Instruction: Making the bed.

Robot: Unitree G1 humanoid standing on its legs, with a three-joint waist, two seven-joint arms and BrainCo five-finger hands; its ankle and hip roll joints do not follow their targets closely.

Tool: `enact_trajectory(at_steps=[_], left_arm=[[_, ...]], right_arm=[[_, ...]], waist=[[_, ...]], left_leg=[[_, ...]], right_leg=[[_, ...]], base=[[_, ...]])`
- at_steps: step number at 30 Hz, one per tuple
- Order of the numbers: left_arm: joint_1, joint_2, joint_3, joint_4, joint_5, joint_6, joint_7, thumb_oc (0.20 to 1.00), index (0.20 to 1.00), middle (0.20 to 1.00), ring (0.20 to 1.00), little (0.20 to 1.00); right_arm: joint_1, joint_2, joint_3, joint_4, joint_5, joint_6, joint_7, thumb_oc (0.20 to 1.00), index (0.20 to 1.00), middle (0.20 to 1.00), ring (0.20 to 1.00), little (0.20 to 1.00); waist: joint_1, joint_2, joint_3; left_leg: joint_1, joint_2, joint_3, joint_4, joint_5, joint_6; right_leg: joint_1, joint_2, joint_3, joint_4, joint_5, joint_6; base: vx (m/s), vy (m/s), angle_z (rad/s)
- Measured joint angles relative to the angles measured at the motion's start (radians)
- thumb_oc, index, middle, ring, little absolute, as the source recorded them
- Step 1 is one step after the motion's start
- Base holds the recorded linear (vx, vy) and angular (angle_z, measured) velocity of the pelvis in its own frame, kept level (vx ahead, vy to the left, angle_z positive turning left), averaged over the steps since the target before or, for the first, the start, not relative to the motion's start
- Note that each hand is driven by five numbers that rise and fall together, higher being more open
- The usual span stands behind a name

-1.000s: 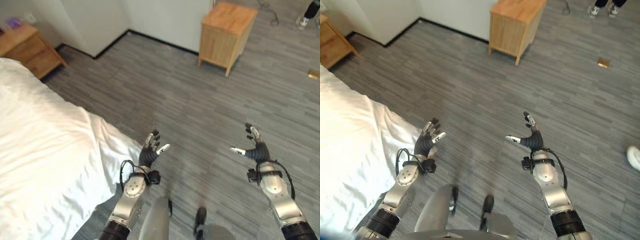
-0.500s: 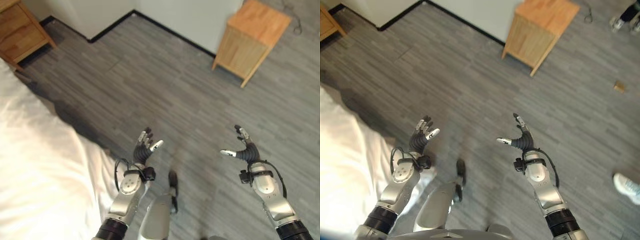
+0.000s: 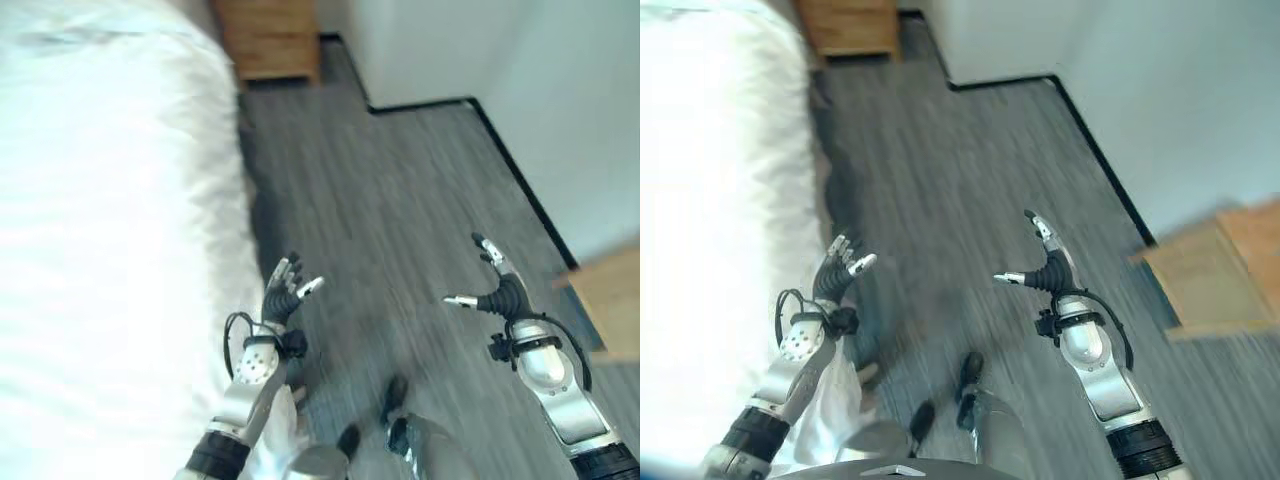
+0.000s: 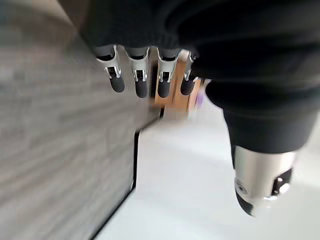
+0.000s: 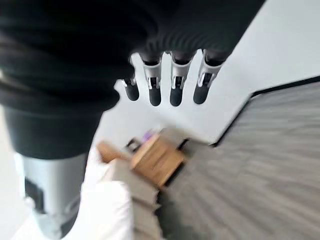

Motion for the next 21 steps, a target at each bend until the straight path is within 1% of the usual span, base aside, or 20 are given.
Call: enact_trajectory(at_steps=[1,2,3,4,5,6,7,8,9,10,12,13,14,15,16,17,18,19,20,21], left_arm=[[0.007,0.000,0.001,0.000,0.000,0.000,0.000,1.000,1.000,1.000,1.000,1.000],[0.017,-0.007,0.016,0.006,0.001,0.000,0.000,1.000,1.000,1.000,1.000,1.000],[0.014,-0.005,0.014,0.018,0.000,0.001,0.001,1.000,1.000,1.000,1.000,1.000],[0.023,-0.002,0.008,0.023,0.001,0.003,-0.002,1.000,1.000,1.000,1.000,1.000],[0.046,-0.022,0.011,0.029,0.003,0.003,-0.005,1.000,1.000,1.000,1.000,1.000],[0.066,-0.042,0.013,0.023,0.003,0.003,-0.003,1.000,1.000,1.000,1.000,1.000],[0.076,-0.036,0.011,-0.006,0.003,0.002,-0.009,1.000,1.000,1.000,1.000,1.000],[0.076,-0.033,0.014,-0.022,0.003,-0.002,-0.014,1.000,1.000,1.000,1.000,1.000],[0.078,-0.031,0.024,-0.029,0.003,-0.002,-0.021,1.000,1.000,1.000,1.000,1.000],[0.079,-0.030,0.026,-0.028,0.003,-0.001,-0.024,1.000,1.000,1.000,1.000,1.000],[0.100,-0.030,0.028,-0.027,0.003,0.000,-0.029,1.000,1.000,1.000,1.000,1.000],[0.107,-0.029,0.029,-0.026,0.003,0.000,-0.034,1.000,1.000,1.000,1.000,1.000],[0.115,-0.027,0.030,-0.018,0.003,0.000,-0.041,1.000,1.000,1.000,1.000,1.000],[0.108,-0.026,0.030,-0.021,0.002,0.000,-0.041,1.000,1.000,1.000,1.000,1.000],[0.110,-0.017,0.043,-0.055,0.000,-0.002,-0.042,1.000,1.000,1.000,1.000,1.000],[0.127,-0.008,0.047,-0.055,0.000,-0.001,-0.040,1.000,1.000,1.000,1.000,1.000],[0.145,0.001,0.053,-0.053,-0.001,0.000,-0.039,1.000,1.000,1.000,1.000,1.000],[0.150,0.007,0.057,-0.052,-0.001,0.002,-0.039,1.000,1.000,1.000,1.000,1.000],[0.146,0.009,0.069,-0.051,-0.001,0.001,-0.039,1.000,1.000,1.000,1.000,1.000],[0.140,0.006,0.087,-0.051,-0.001,0.001,-0.039,1.000,1.000,1.000,1.000,1.000]], right_arm=[[-0.004,0.001,0.000,0.000,0.000,0.000,0.000,1.000,1.000,1.000,1.000,1.000],[-0.024,0.002,0.000,0.000,0.000,-0.002,0.001,1.000,1.000,1.000,1.000,1.000],[-0.033,0.005,0.005,0.013,-0.002,-0.002,0.002,1.000,1.000,1.000,1.000,1.000],[-0.023,0.013,0.008,0.032,-0.003,-0.002,0.008,1.000,1.000,1.000,1.000,1.000],[-0.007,0.010,0.010,0.056,-0.010,-0.002,0.008,1.000,1.000,1.000,1.000,1.000],[-0.006,0.005,0.016,0.087,-0.020,0.007,0.009,1.000,1.000,1.000,1.000,1.000],[0.003,0.005,0.019,0.095,-0.022,0.014,0.010,1.000,1.000,1.000,1.000,1.000],[0.010,0.002,0.019,0.102,-0.025,0.013,0.012,1.000,1.000,1.000,1.000,1.000],[0.010,0.006,0.019,0.120,-0.034,0.015,0.019,1.000,1.000,1.000,1.000,1.000],[0.017,0.008,0.017,0.121,-0.038,0.017,0.025,1.000,1.000,1.000,1.000,1.000],[0.029,0.024,0.015,0.121,-0.038,0.017,0.033,1.000,1.000,1.000,1.000,1.000],[0.032,0.035,0.016,0.126,-0.038,0.016,0.033,1.000,1.000,1.000,1.000,1.000],[0.030,0.047,0.019,0.144,-0.037,0.016,0.031,1.000,1.000,1.000,1.000,1.000],[0.026,0.049,0.022,0.157,-0.034,0.016,0.028,1.000,1.000,1.000,1.000,1.000],[0.024,0.057,0.025,0.165,-0.016,0.016,0.027,1.000,1.000,1.000,1.000,1.000],[0.029,0.068,0.028,0.165,-0.014,0.017,0.027,1.000,1.000,1.000,1.000,1.000],[0.028,0.075,0.031,0.165,-0.007,0.014,0.025,1.000,1.000,1.000,1.000,1.000],[0.025,0.075,0.030,0.165,0.002,0.013,0.022,1.000,1.000,1.000,1.000,1.000],[0.021,0.079,0.023,0.165,0.003,0.016,0.012,1.000,1.000,1.000,1.000,1.000],[0.013,0.080,0.014,0.163,0.007,0.016,0.000,1.000,1.000,1.000,1.000,1.000]], waist=[[-0.001,-0.001,-0.005],[-0.016,-0.001,-0.024],[-0.025,0.000,-0.026],[-0.032,-0.014,-0.031],[-0.037,-0.009,-0.054],[-0.043,0.015,-0.068],[-0.049,0.033,-0.080],[-0.060,0.032,-0.080],[-0.064,0.033,-0.081],[-0.076,0.031,-0.082],[-0.100,0.028,-0.084],[-0.105,0.029,-0.084],[-0.106,0.026,-0.082],[-0.101,0.012,-0.076],[-0.069,-0.028,-0.051],[-0.057,-0.046,-0.043],[-0.051,-0.053,-0.042],[-0.041,-0.053,-0.037],[-0.027,-0.070,-0.020],[-0.011,-0.088,0.010]], left_leg=[[0.022,0.002,0.000,-0.001,-0.017,0.000],[0.043,0.013,-0.052,0.021,-0.074,-0.007],[0.077,0.013,-0.072,0.022,-0.092,-0.026],[0.127,0.002,-0.058,0.038,-0.110,-0.056],[0.174,0.004,-0.054,0.057,-0.142,-0.087],[0.186,0.034,-0.061,0.087,-0.161,-0.115],[0.186,0.048,-0.094,0.107,-0.171,-0.127],[0.177,0.058,-0.114,0.121,-0.173,-0.126],[0.180,0.079,-0.106,0.154,-0.154,-0.118],[0.179,0.093,-0.107,0.187,-0.131,-0.123],[0.151,0.092,-0.091,0.309,-0.078,-0.157],[0.126,0.083,-0.064,0.392,-0.034,-0.183],[0.041,0.068,0.003,0.563,0.040,-0.255],[-0.100,0.056,0.085,0.781,0.047,-0.244],[-0.339,0.075,0.223,1.064,0.041,-0.163],[-0.401,0.090,0.244,1.065,0.019,-0.131],[-0.442,0.100,0.239,1.050,0.013,-0.132],[-0.498,0.126,0.256,1.053,0.013,-0.130],[-0.537,0.166,0.303,0.994,0.010,-0.128],[-0.588,0.199,0.386,0.729,0.012,-0.125]], right_leg=[[-0.012,0.005,0.011,-0.028,0.012,-0.010],[-0.091,0.005,0.039,-0.054,0.021,0.000],[-0.098,0.008,0.036,-0.096,0.036,-0.030],[-0.060,0.002,0.037,-0.133,0.031,-0.088],[-0.033,0.001,0.067,-0.095,0.099,-0.091],[-0.039,0.010,0.021,-0.028,0.122,-0.068],[-0.038,0.018,0.002,0.028,0.150,-0.101],[-0.039,0.035,-0.003,0.068,0.163,-0.108],[-0.033,0.060,-0.017,0.104,0.148,-0.124],[-0.020,0.074,-0.031,0.120,0.137,-0.136],[0.033,0.102,-0.021,0.102,0.118,-0.161],[0.067,0.117,0.000,0.074,0.111,-0.164],[0.121,0.129,0.038,0.018,0.115,-0.171],[0.158,0.128,0.075,-0.029,0.123,-0.183],[0.195,0.116,0.112,-0.043,0.134,-0.198],[0.229,0.112,0.122,-0.049,0.151,-0.189],[0.257,0.112,0.138,-0.055,0.115,-0.206],[0.281,0.114,0.149,-0.056,0.097,-0.221],[0.304,0.105,0.165,-0.065,0.056,-0.212],[0.355,0.077,0.168,-0.100,0.033,-0.201]], base=[[0.74,-0.015,2.29],[0.83,-0.051,1.79],[0.58,-0.061,1.88],[0.52,-0.098,1.34],[0.46,-0.116,0.90],[0.50,-0.150,0.64],[0.52,-0.183,0.39],[0.53,-0.209,0.25],[0.52,-0.212,0.16],[0.49,-0.159,0.03],[0.39,-0.133,-0.03],[0.33,-0.205,-0.19],[0.29,-0.272,-0.17],[0.28,-0.292,-0.33],[0.26,-0.265,-0.40],[0.29,-0.199,-0.45],[0.30,-0.139,-0.31],[0.35,-0.060,-0.34],[0.36,0.023,-0.36],[0.43,0.099,-0.29]])
